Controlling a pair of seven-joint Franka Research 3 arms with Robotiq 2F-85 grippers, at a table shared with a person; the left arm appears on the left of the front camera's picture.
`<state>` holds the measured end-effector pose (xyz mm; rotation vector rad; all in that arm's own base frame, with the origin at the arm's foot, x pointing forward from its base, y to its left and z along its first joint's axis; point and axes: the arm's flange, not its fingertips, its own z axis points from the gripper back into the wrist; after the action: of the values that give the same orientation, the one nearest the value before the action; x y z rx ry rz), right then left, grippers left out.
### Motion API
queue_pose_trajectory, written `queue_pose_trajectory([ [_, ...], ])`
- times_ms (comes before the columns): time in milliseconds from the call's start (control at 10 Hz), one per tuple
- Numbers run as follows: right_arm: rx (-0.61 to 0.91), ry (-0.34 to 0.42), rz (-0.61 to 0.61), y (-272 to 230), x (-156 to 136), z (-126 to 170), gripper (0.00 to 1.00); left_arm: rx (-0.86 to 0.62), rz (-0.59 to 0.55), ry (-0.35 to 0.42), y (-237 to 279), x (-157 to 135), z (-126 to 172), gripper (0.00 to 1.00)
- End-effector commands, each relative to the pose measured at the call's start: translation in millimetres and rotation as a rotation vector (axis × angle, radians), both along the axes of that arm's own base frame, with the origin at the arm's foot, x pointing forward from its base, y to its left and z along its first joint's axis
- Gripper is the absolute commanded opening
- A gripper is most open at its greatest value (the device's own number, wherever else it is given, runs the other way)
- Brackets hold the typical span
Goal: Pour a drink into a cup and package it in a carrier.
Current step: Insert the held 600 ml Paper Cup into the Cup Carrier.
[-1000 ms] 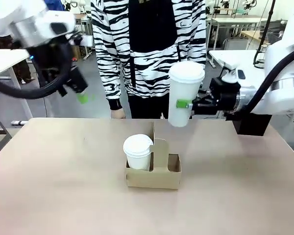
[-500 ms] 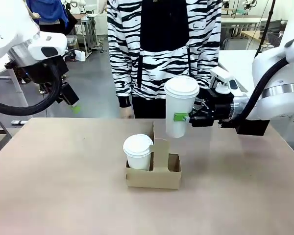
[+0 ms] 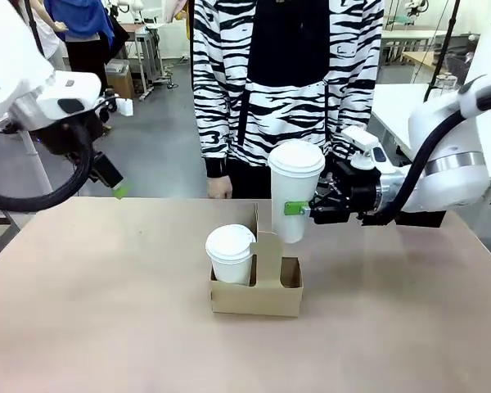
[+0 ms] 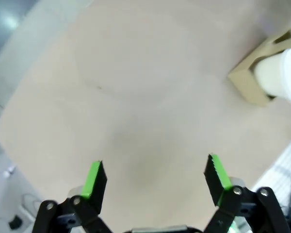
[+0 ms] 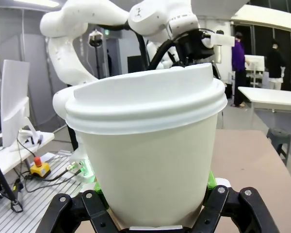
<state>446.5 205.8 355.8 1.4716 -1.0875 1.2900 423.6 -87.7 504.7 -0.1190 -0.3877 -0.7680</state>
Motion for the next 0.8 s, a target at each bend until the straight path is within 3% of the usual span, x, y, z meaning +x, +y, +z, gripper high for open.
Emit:
queue_pose_trajectory([
  [0,0.036,0.010,0.068,13.7,10.4,-7.5,0.80,-0.058,-0.146,-0.118,26.2,-8.0,-22.8,1.00],
  [100,0.040,0.028,0.074,14.9,11.3,-13.7,0.80,-0.095,-0.203,-0.174,35.3,-7.8,-29.1,1.00],
  [300,0.041,0.065,0.116,13.0,9.7,-26.2,0.80,-0.142,-0.266,-0.145,45.0,-3.3,-40.5,1.00],
  [400,0.030,0.075,0.133,8.3,8.3,-32.3,0.80,-0.036,-0.156,-0.143,36.0,-4.3,-27.4,1.00],
  [700,0.022,0.100,0.194,9.5,3.6,-47.8,0.80,-0.036,-0.156,-0.143,36.0,-4.3,-27.4,1.00],
])
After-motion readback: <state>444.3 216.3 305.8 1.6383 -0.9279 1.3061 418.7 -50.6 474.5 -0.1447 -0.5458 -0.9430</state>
